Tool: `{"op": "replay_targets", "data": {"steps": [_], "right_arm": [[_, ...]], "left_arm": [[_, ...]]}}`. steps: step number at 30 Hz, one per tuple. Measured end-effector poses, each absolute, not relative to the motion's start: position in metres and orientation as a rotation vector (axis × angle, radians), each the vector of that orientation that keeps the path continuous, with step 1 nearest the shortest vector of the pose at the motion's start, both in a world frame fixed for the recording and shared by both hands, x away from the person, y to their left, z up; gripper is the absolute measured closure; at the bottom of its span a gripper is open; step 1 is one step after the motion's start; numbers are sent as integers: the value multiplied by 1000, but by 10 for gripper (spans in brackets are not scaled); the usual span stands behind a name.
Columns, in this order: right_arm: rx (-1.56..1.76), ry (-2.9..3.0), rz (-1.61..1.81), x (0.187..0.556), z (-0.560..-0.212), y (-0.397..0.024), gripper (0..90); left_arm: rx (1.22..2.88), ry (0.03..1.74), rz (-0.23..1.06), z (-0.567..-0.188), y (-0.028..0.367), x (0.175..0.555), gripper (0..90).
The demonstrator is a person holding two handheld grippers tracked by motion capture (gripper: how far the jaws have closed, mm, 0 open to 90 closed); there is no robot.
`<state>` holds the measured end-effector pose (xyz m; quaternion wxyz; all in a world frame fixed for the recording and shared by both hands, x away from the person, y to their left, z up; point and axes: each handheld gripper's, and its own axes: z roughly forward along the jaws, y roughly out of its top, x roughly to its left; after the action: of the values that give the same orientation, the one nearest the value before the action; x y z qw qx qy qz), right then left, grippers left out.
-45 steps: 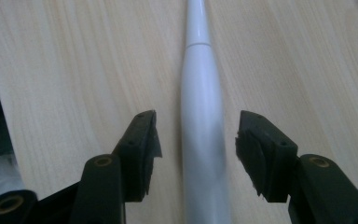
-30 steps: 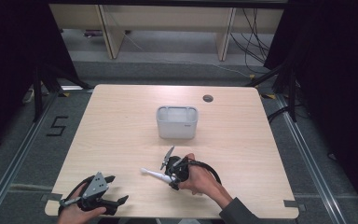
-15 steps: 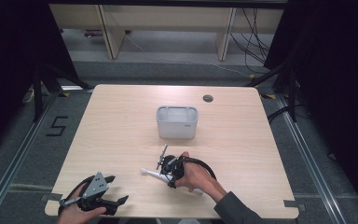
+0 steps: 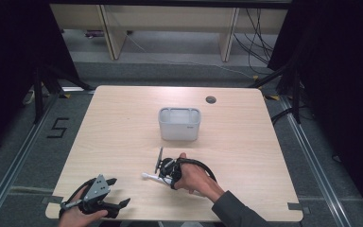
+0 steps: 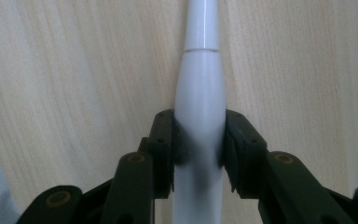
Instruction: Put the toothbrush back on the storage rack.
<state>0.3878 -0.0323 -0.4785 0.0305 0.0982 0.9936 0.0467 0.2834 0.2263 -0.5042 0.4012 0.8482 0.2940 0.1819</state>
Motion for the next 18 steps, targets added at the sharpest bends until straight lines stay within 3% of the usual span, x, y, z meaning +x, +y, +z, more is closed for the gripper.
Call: {"op": "replay_targets", "data": {"steps": [18], "right_arm": [[361,3018,173,380,-476,-37,670]], "left_arm": [[2139,752,422,-505,226,283,147]]}}
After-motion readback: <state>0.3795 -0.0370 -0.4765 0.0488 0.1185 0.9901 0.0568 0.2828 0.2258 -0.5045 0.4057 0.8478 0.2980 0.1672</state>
